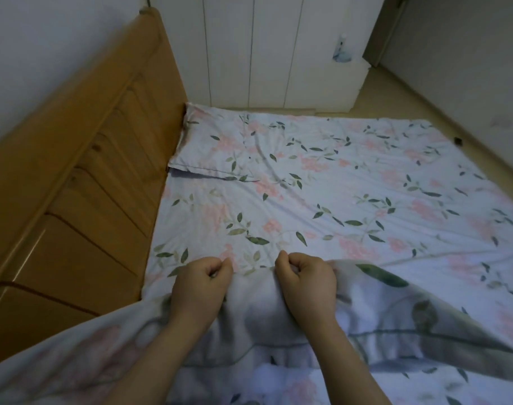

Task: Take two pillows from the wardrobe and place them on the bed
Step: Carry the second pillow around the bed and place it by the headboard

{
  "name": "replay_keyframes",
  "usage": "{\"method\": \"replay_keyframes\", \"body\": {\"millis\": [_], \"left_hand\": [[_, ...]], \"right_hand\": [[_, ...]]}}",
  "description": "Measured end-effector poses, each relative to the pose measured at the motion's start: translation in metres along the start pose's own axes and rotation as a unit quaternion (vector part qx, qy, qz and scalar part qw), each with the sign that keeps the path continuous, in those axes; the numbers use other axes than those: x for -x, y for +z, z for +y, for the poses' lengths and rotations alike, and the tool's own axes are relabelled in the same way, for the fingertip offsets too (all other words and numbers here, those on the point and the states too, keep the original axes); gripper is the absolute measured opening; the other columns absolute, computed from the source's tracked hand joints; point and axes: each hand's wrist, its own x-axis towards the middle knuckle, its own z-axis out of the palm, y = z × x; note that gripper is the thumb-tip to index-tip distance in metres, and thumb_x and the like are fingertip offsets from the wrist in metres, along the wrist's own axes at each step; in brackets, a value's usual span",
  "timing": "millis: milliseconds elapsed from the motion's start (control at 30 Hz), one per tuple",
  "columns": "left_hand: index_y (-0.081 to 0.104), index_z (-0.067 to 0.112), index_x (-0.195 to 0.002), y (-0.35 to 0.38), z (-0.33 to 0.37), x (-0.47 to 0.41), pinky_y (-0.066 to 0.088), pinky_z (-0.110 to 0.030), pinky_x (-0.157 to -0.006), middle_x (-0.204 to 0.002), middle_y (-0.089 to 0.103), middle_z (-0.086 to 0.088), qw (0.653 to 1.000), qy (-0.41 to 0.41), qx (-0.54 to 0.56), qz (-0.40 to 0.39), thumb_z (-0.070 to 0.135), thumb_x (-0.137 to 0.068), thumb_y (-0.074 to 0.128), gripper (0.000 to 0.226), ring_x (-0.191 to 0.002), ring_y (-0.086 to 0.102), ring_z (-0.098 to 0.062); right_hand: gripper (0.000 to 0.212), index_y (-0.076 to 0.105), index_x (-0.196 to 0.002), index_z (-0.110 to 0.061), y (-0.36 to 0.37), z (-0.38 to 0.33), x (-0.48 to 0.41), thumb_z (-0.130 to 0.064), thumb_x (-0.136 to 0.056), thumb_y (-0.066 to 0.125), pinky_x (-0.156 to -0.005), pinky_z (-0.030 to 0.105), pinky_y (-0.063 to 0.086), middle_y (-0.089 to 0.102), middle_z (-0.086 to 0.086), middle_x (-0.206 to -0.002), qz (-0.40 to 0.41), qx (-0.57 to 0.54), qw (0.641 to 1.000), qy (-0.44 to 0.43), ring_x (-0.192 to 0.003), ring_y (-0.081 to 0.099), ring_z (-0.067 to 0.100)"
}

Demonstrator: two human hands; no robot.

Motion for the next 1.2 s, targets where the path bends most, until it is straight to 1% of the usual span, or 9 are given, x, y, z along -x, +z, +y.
{"method": "replay_keyframes", "body": {"millis": [200, 433, 533, 633, 767, 867, 967, 1100, 1200], "left_hand": [[0.026, 0.012, -0.048, 0.024, -0.038, -0.051, 0.025, -0.032, -0.049, -0.043, 0.027, -0.003, 0.997, -0.012, -0.043, -0.065, 0.025, -0.087, 0.056, 0.05, -0.046, 0.031, -0.021], [0.032, 0.012, -0.05, 0.055, -0.092, -0.065, 0.022, -0.032, -0.044, -0.044, 0.035, -0.004, 0.99, 0.021, -0.11, -0.084, 0.035, -0.089, 0.054, 0.05, -0.045, 0.038, -0.023], [0.033, 0.013, -0.05, 0.075, -0.132, -0.042, 0.029, -0.037, -0.046, -0.047, 0.04, -0.009, 0.984, 0.002, -0.125, -0.124, 0.034, -0.09, 0.054, 0.05, -0.047, 0.042, -0.026], [0.028, 0.018, -0.047, 0.099, -0.174, -0.004, 0.034, -0.04, -0.049, -0.046, 0.037, -0.005, 0.973, -0.03, -0.151, -0.17, 0.03, -0.09, 0.057, 0.052, -0.047, 0.041, -0.022], [0.043, 0.013, -0.049, 0.123, -0.22, 0.05, 0.038, -0.04, -0.056, -0.054, 0.055, -0.014, 0.947, -0.054, -0.212, -0.234, 0.031, -0.089, 0.058, 0.047, -0.056, 0.053, -0.026], [0.05, 0.008, -0.049, 0.131, -0.233, 0.082, 0.044, -0.038, -0.055, -0.052, 0.056, -0.015, 0.937, -0.035, -0.228, -0.263, 0.023, -0.083, 0.068, 0.042, -0.056, 0.056, -0.03], [0.047, 0.009, -0.051, 0.136, -0.24, 0.105, 0.046, -0.04, -0.057, -0.054, 0.054, -0.012, 0.944, -0.059, -0.218, -0.24, 0.021, -0.081, 0.07, 0.039, -0.058, 0.055, -0.031], [0.048, 0.012, -0.057, 0.133, -0.246, 0.131, 0.039, -0.031, -0.057, -0.056, 0.049, -0.001, 0.963, -0.143, -0.178, -0.14, 0.026, -0.081, 0.068, 0.034, -0.057, 0.048, -0.021], [0.045, 0.019, -0.055, 0.138, -0.244, 0.155, 0.031, -0.021, -0.05, -0.053, 0.047, 0.007, 0.953, -0.281, -0.108, -0.029, 0.028, -0.081, 0.067, 0.036, -0.051, 0.045, -0.009]], "right_hand": [[0.054, 0.022, -0.045, -0.015, 0.05, 0.032, -0.024, -0.025, -0.087, 0.055, -0.045, 0.03, 0.019, 0.02, 0.003, -0.039, 0.002, 0.039, 0.998, 0.057, -0.038, 0.021, 0.015], [0.055, 0.02, -0.048, -0.021, 0.092, 0.068, -0.017, -0.021, -0.084, 0.061, -0.061, 0.029, 0.03, 0.014, -0.004, -0.04, 0.022, 0.059, 0.997, 0.033, -0.04, 0.022, 0.017], [0.05, 0.028, -0.049, -0.018, 0.111, 0.098, 0.017, -0.025, -0.085, 0.062, -0.061, 0.03, 0.032, 0.025, -0.004, -0.042, -0.038, 0.099, 0.994, 0.037, -0.04, 0.03, 0.019], [0.048, 0.033, -0.05, -0.02, 0.132, 0.135, 0.063, -0.031, -0.086, 0.064, -0.061, 0.033, 0.034, 0.045, 0.003, -0.045, -0.108, 0.131, 0.983, 0.076, -0.044, 0.041, 0.023], [0.047, 0.035, -0.051, -0.024, 0.149, 0.18, 0.12, -0.035, -0.084, 0.066, -0.062, 0.029, 0.029, 0.053, 0.005, -0.049, -0.201, 0.153, 0.961, 0.115, -0.048, 0.05, 0.024], [0.046, 0.042, -0.045, -0.021, 0.151, 0.2, 0.15, -0.03, -0.078, 0.074, -0.057, 0.026, 0.034, 0.054, 0.005, -0.045, -0.244, 0.148, 0.952, 0.11, -0.042, 0.051, 0.024], [0.047, 0.039, -0.047, -0.019, 0.153, 0.212, 0.17, -0.026, -0.079, 0.073, -0.052, 0.027, 0.037, 0.049, 0.007, -0.044, -0.249, 0.11, 0.954, 0.126, -0.042, 0.048, 0.024], [0.056, 0.022, -0.048, -0.026, 0.155, 0.225, 0.171, -0.037, -0.088, 0.06, -0.049, 0.025, 0.023, 0.027, -0.004, -0.045, -0.26, 0.121, 0.945, 0.155, -0.044, 0.032, 0.009], [0.045, 0.034, -0.052, -0.029, 0.155, 0.232, 0.161, -0.038, -0.089, 0.057, -0.051, 0.019, 0.026, 0.036, -0.008, -0.052, -0.262, 0.117, 0.95, 0.121, -0.05, 0.038, 0.006]]}}
